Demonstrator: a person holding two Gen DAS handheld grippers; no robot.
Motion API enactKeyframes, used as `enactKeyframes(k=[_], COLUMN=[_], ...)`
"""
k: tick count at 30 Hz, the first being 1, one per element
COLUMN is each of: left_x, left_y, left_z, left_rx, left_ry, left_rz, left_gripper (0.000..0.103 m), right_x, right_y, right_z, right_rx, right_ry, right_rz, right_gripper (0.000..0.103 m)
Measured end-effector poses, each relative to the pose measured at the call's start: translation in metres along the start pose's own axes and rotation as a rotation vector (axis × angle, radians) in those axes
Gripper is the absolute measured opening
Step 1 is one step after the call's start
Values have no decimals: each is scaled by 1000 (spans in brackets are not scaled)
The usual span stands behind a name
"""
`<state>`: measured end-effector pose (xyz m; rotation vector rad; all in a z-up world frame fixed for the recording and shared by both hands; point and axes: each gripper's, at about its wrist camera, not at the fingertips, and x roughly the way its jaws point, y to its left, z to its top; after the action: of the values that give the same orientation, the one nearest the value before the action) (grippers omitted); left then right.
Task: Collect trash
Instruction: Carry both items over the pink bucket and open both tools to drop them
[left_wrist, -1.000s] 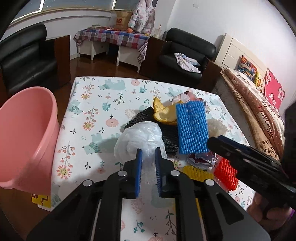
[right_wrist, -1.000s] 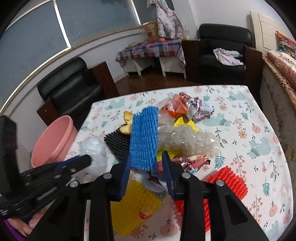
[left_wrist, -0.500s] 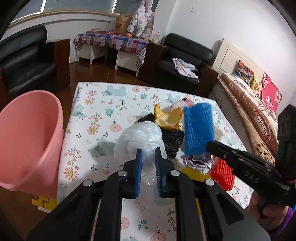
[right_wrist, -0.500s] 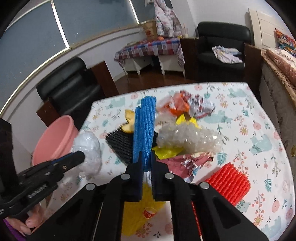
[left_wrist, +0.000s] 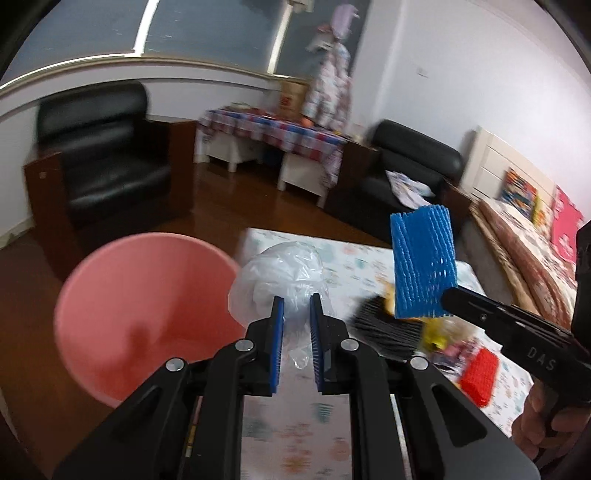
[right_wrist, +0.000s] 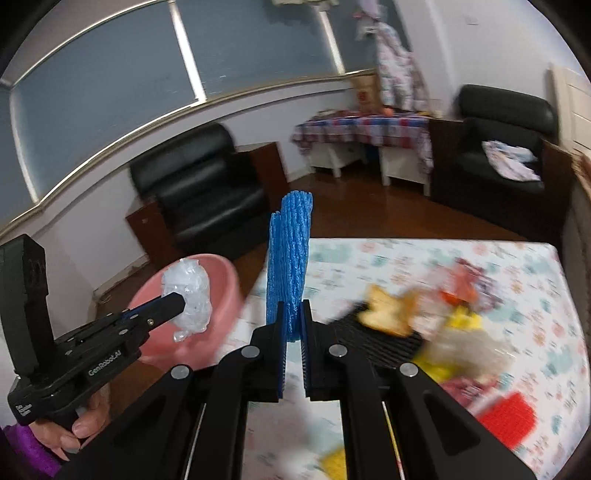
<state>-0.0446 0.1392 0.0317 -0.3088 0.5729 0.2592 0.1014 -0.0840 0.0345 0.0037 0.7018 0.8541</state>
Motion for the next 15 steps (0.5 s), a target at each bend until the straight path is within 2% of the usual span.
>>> enactKeyframes(k=[4,8,15], left_x=[-7,-5,3], left_y=[36,63,88], left_z=[5,4,-6], left_rx=[-44,-86,-114], left_ry=[-14,4,51], left_rz=[91,151,201], left_gripper=[13,13,13], right_x=[23,49,97], right_y=[37,71,108], right_z=[12,17,8], right_rx=[-54,-108,-157], right_ry=[17,51,148], right_rz=[74,121,144], right_gripper=[6,6,7])
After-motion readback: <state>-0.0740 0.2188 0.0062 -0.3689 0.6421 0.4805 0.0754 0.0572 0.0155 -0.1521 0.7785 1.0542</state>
